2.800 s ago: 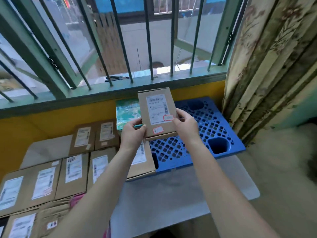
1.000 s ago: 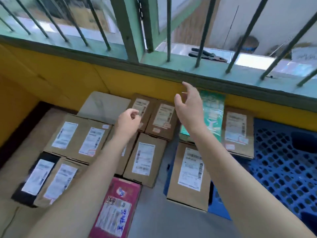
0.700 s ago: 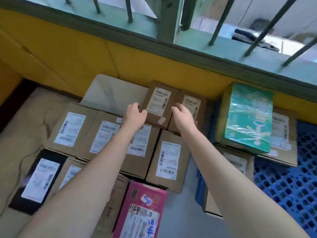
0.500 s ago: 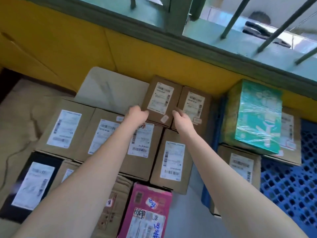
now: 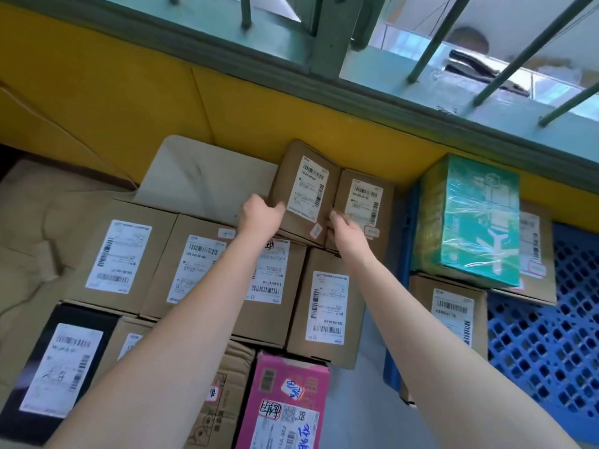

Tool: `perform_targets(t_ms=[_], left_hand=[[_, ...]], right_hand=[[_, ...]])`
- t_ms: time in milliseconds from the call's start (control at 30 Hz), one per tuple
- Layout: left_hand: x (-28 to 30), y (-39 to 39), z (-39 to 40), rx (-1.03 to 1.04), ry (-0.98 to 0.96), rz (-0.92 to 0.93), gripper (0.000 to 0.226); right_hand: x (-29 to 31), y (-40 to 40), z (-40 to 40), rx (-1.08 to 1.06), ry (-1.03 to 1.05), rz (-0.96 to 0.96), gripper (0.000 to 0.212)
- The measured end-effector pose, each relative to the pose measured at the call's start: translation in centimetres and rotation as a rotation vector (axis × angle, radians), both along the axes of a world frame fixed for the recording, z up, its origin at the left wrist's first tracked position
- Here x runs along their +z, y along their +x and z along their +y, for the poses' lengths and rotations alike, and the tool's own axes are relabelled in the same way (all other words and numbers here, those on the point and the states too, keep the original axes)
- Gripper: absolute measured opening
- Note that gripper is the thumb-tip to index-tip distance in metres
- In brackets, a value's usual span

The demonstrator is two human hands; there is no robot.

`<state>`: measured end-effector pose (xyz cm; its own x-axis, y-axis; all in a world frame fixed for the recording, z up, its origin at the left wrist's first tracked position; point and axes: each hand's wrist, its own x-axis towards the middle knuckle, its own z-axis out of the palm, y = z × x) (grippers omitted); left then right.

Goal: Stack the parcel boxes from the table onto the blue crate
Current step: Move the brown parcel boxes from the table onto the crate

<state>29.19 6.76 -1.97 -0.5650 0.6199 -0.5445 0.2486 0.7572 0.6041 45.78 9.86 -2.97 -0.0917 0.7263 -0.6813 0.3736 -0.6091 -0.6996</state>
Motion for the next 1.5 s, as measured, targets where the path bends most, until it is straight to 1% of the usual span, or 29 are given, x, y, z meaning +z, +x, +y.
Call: perform_targets(t_ms=[100,167,200,267,300,400,433,467,567,633,767,800,900,967,1033,1133,1300,1367,1500], left_hand=[[0.6,-0.6,-0.1,0.030,0.085,-0.147,0.055],[1.2,-0.7,-0.5,0.026,0.128,-0.172,0.051],[1.5,-0.7,-0.7,0.039,0.156,-0.178,0.043],[2.4,-0.9,-1.6,0.096,0.217,-0.199,0.016],[3.1,-1.0,-2.3,0.130,0.247,-0.203,0.008],[5.5,-1.0,-4.9,0.195,0.314,-0.260,0.016],[6.8,-0.5,-5.8,0.201,0.331,-0.306,0.012],[7.9,0.2,-6.6,0.189,0.348,-0.354,0.008],[11.4,4.0,-8.7,0.131,0.396,-0.467,0.009],[13.0,7.1,-10.0,0.082,0.390,-0.503,0.009],[15.2,13.9,-12.2,-0.097,0.353,-0.473,0.023],[15.7,15.9,-12.7,-0.124,0.357,-0.474,0.023],[16.5,23.1,-13.3,-0.104,0.365,-0.496,0.024],[16.2,28.0,-13.5,-0.090,0.367,-0.445,0.024],[15.5,32.5,-14.0,-0.112,0.369,-0.385,0.021],[13.6,37.6,-14.7,-0.121,0.323,-0.379,0.017],[10.3,42.6,-15.4,-0.175,0.239,-0.224,0.016],[9.5,43.7,-15.6,-0.177,0.246,-0.205,0.014],[8.5,44.6,-15.4,-0.194,0.198,-0.146,0.017]], right_hand=[[-0.3,0.5,0.1,0.007,0.006,0.030,0.062],[0.3,0.8,-0.2,0.012,0.014,0.036,0.064],[1.0,1.0,-0.4,0.016,0.024,0.035,0.063],[2.6,1.5,-0.9,0.046,0.080,0.019,0.055],[3.5,1.8,-1.1,0.064,0.120,0.010,0.051],[6.0,3.4,-1.8,0.102,0.232,0.023,0.048],[7.0,3.9,-2.0,0.111,0.266,0.041,0.048],[8.0,4.6,-2.3,0.110,0.295,0.066,0.049],[11.3,7.0,-3.3,0.058,0.362,0.172,0.051],[13.3,9.7,-4.2,0.025,0.404,0.215,0.049],[16.5,17.8,-6.0,-0.035,0.452,0.221,0.043],[17.0,20.2,-6.5,-0.045,0.453,0.223,0.040],[17.6,27.5,-7.7,-0.088,0.421,0.218,0.029],[17.2,32.2,-8.4,-0.127,0.368,0.225,0.025],[16.6,36.5,-8.9,-0.137,0.319,0.227,0.024],[14.4,41.8,-9.7,-0.143,0.251,0.220,0.025],[11.8,47.2,-10.7,-0.119,0.158,0.204,0.030],[11.1,48.1,-10.9,-0.103,0.129,0.189,0.030],[9.7,48.4,-10.7,-0.041,0.127,0.115,0.040]])
